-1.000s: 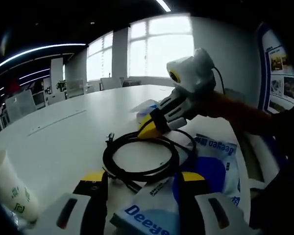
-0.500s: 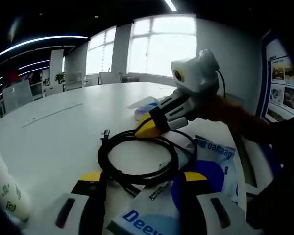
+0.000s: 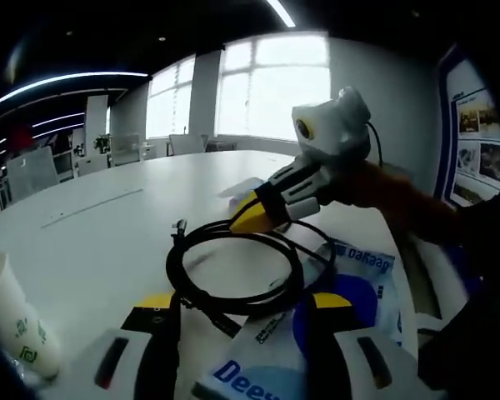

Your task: Arrange the tabletop items into an orderly group along one side of the table until the central work area is clear of visible clutter.

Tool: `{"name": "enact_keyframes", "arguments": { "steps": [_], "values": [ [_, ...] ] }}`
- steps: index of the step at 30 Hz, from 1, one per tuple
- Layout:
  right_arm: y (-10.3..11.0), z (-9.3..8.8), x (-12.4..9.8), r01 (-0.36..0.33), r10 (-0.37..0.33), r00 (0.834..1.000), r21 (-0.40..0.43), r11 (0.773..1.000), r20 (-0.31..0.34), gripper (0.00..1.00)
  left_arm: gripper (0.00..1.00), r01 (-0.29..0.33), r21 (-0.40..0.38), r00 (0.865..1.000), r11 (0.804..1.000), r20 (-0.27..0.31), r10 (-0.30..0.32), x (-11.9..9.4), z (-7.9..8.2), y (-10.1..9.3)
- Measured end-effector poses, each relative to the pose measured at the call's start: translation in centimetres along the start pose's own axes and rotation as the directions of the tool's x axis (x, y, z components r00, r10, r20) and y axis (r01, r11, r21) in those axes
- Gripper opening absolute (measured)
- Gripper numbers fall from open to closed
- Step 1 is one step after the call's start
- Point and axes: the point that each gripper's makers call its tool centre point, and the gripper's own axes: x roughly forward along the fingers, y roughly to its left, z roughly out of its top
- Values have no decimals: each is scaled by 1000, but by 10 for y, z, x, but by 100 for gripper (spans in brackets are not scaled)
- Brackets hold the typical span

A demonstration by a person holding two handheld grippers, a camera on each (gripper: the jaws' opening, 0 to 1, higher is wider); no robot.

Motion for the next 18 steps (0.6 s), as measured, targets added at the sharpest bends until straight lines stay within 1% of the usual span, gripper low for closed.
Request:
{"name": "enact_keyframes", "arguments": {
  "steps": [6,9,11,13,16,18],
  "values": [
    [1,14,-6,16,-15,1000,-27,1000,22,0,59,-5,13,1000,1000,26,5,-9,8,-1],
    [1,21,-11,22,-21,999,-32,999,34,0,59,-11,22,999,1000,50,10,-15,15,-1],
    [1,27,-14,25,-23,999,-31,999,47,0,58,-14,24,997,1000,79,12,-21,24,-1],
    [1,32,-16,30,-28,998,-37,999,55,0,58,-15,32,997,999,83,13,-24,27,-1],
    [3,39,-20,39,-36,997,-49,998,67,0,58,-17,40,997,999,73,14,-24,26,0],
    [4,43,-23,43,-39,996,-55,998,76,0,58,-21,42,996,999,86,18,-28,29,-1]
  ]
}}
